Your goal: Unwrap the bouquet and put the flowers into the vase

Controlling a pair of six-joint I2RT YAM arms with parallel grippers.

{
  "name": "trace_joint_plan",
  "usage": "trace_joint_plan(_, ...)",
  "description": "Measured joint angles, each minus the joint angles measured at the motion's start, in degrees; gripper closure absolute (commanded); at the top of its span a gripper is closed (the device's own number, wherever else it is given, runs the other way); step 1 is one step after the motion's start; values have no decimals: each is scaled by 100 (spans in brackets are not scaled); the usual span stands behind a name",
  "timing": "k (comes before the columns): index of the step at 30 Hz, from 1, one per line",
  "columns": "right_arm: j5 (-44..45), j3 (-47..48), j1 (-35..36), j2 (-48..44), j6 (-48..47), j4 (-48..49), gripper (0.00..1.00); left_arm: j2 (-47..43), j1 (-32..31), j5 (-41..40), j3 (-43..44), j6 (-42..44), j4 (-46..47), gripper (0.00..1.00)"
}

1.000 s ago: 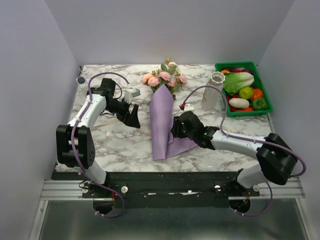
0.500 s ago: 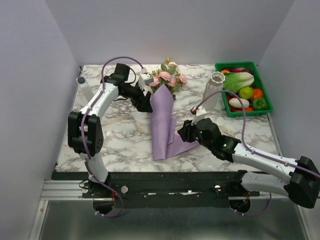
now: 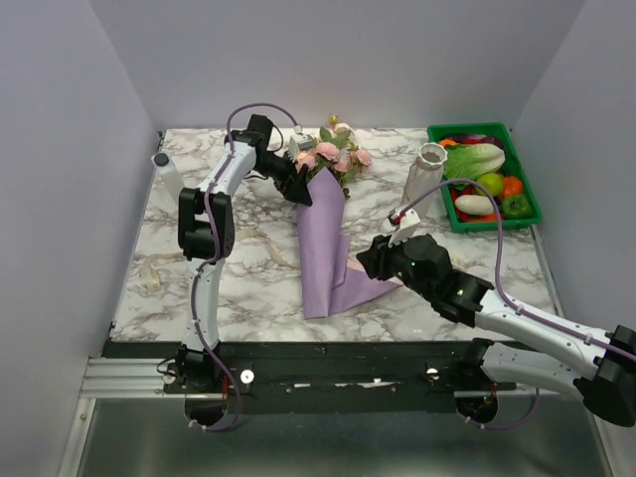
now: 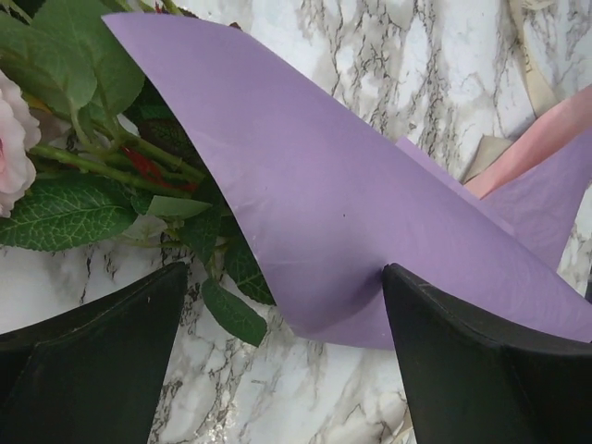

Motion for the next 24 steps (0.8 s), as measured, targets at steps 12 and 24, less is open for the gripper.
trace_joint_plan(12, -15, 350, 0, 144, -50, -11, 54, 94, 68, 455, 638, 748, -1268, 34)
trace_joint_plan(24, -98, 350, 0, 66, -46, -11, 57, 313, 79, 531, 721, 859, -1488, 11)
